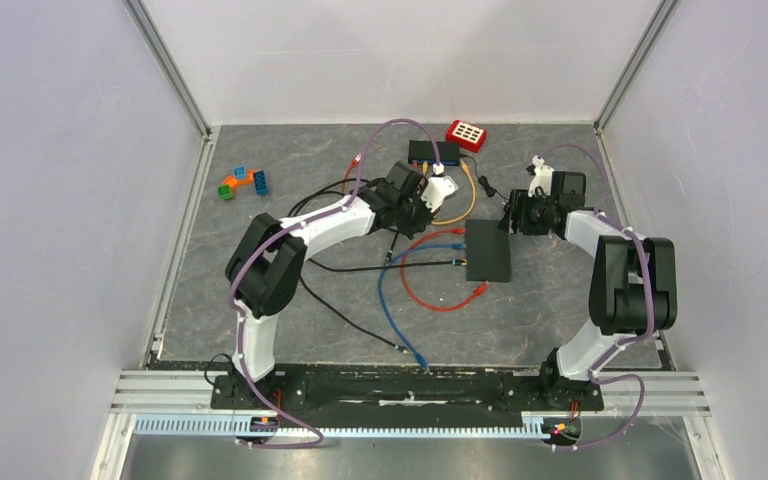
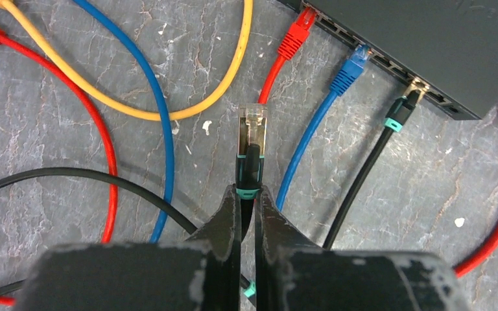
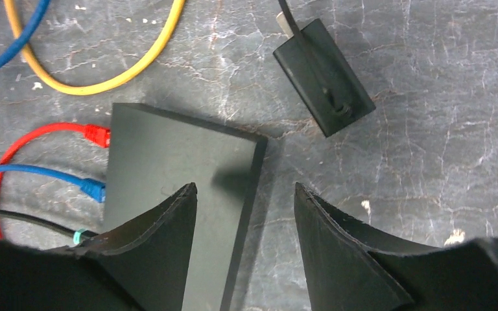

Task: Insert the plug into the switch port
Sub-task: Insert the connector into the switch port.

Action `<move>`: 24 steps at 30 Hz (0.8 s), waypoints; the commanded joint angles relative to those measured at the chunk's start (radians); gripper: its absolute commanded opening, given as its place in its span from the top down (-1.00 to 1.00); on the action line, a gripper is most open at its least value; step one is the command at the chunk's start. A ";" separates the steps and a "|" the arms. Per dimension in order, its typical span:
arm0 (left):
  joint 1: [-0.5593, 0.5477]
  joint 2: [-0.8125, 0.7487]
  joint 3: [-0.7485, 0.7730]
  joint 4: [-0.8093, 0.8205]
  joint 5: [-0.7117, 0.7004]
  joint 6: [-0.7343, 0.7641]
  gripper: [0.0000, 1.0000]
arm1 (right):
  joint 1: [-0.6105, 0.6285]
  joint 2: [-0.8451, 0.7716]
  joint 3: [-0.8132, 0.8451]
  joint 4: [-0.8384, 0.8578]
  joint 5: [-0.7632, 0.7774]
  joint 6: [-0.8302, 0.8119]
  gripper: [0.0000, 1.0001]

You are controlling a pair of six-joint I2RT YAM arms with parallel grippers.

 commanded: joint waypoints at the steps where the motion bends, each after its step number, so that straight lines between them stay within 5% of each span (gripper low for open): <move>1: 0.001 0.090 0.166 -0.151 0.007 0.041 0.96 | -0.006 0.071 0.082 -0.034 -0.024 -0.074 -0.16; 8: 0.011 0.137 0.229 -0.203 -0.026 0.105 0.95 | -0.003 0.150 0.138 -0.008 -0.129 -0.116 -0.06; 14: 0.132 0.219 0.421 -0.291 0.020 -0.126 0.96 | -0.003 0.185 0.181 -0.012 -0.156 -0.141 0.00; 24: 0.160 0.189 0.399 -0.158 -0.003 -0.301 0.95 | 0.004 0.130 0.243 -0.038 -0.010 -0.042 0.06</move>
